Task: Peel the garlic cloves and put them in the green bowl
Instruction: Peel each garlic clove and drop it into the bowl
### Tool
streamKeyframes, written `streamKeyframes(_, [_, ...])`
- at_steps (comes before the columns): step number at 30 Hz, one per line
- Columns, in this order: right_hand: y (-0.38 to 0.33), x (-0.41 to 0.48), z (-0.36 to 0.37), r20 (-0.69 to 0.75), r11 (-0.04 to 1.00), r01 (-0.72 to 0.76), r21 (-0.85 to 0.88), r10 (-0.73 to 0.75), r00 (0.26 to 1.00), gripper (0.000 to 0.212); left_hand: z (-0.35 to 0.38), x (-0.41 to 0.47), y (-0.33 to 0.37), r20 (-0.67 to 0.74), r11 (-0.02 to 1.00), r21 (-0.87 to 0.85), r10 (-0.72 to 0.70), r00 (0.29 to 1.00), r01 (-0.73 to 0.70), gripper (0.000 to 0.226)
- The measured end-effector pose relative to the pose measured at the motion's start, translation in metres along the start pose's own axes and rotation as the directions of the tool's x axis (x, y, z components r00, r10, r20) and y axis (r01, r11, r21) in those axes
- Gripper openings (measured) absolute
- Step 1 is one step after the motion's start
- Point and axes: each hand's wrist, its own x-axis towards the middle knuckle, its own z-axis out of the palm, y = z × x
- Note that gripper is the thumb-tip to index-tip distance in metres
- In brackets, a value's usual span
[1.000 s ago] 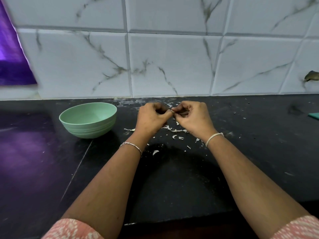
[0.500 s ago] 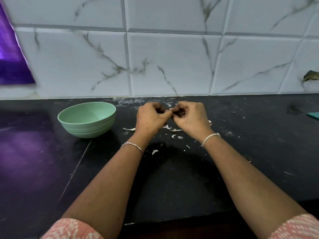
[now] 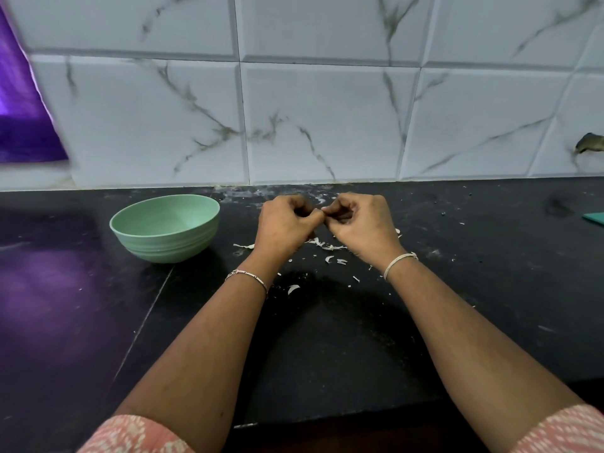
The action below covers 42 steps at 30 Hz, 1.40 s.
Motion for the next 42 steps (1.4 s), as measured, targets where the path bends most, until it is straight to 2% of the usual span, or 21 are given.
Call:
streamKeyframes(5, [0.001,-0.001,0.003,0.001,1.000,0.027,-0.011,-0.027,1.000,0.007,-0.002,0.001,-0.001,0.000,0.998,-0.057,-0.029,1.000,0.029,0.015])
streamKeyframes(11, [0.001,0.001,0.001,0.001,0.998,-0.041,0.054,0.041,0.999,0.010,-0.005,0.000,0.004,0.042,0.997,-0.070,-0.040,0.998,0.042,0.014])
streamKeyframes(18, [0.001,0.000,0.001,0.013,1.000,0.003,0.016,-0.003,1.000,0.008,-0.010,0.001,0.004,0.128,0.988,-0.121,-0.079,0.989,0.095,0.013])
streamKeyframes(22, [0.001,-0.001,0.002,0.017,1.000,0.026,0.014,-0.026,1.000,0.009,-0.010,0.002,-0.001,0.125,0.972,-0.196,-0.105,0.987,0.128,0.010])
streamKeyframes(25, [-0.002,-0.001,0.002,0.005,0.998,-0.006,0.068,0.006,1.000,0.010,-0.009,0.005,-0.004,0.158,0.924,-0.334,-0.141,0.977,0.187,0.010])
streamKeyframes(29, [-0.005,0.004,0.001,-0.089,0.958,-0.137,0.253,0.164,0.982,0.020,-0.009,0.004,0.000,0.261,0.766,-0.572,-0.168,0.950,0.293,0.008])
streamKeyframes(31, [-0.004,0.005,0.002,-0.103,0.943,-0.155,0.295,0.193,0.976,0.025,-0.006,0.003,0.000,0.285,0.748,-0.600,-0.130,0.950,0.282,0.015])
streamKeyframes(33, [-0.004,0.005,0.002,-0.082,0.925,-0.174,0.339,0.213,0.974,0.026,-0.004,0.002,-0.001,0.264,0.771,-0.592,-0.089,0.961,0.234,0.020])
streamKeyframes(37, [-0.010,0.005,-0.001,0.020,0.839,-0.279,0.467,0.306,0.952,0.018,-0.004,0.002,-0.002,0.190,0.802,-0.575,-0.059,0.980,0.160,0.013])
streamKeyframes(42, [-0.010,0.004,-0.003,0.086,0.809,-0.336,0.482,0.338,0.937,0.016,-0.002,0.003,-0.004,0.169,0.838,-0.532,-0.036,0.985,0.122,0.010])
